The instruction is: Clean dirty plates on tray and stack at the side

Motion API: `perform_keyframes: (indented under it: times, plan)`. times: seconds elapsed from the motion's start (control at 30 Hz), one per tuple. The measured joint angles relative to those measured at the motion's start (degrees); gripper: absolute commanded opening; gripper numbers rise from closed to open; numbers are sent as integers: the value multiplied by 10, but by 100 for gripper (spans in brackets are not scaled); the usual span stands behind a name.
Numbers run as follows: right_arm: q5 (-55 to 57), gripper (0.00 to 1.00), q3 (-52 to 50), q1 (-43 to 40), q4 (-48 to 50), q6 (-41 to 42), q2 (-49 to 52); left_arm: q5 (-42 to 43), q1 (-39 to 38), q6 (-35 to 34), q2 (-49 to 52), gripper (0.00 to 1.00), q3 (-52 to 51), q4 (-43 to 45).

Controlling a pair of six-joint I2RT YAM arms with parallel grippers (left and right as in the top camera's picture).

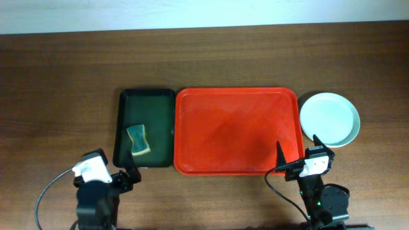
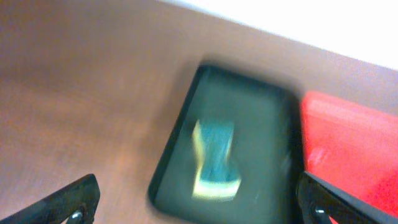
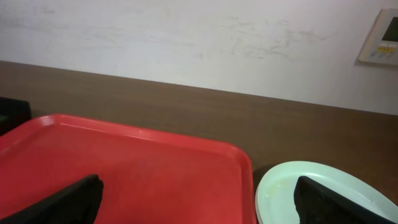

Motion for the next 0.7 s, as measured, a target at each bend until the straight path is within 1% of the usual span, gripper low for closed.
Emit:
perform_keyframes:
  times: [0.27, 0.3, 0.4, 0.53, 0.7]
  plan:
    - [0, 98, 0, 0, 0, 0, 0, 7, 17, 0, -137, 99, -62, 291]
    - [0, 99, 0, 0, 0, 0, 0, 9, 20, 0, -146, 99, -67, 309]
    - [0, 98, 0, 0, 0, 0, 0, 28, 30, 0, -153, 99, -94, 405]
    - [0, 98, 0, 0, 0, 0, 0, 42, 31, 0, -153, 99, -131, 446]
    - [0, 98, 0, 0, 0, 0, 0, 62, 31, 0, -153, 99, -191, 452]
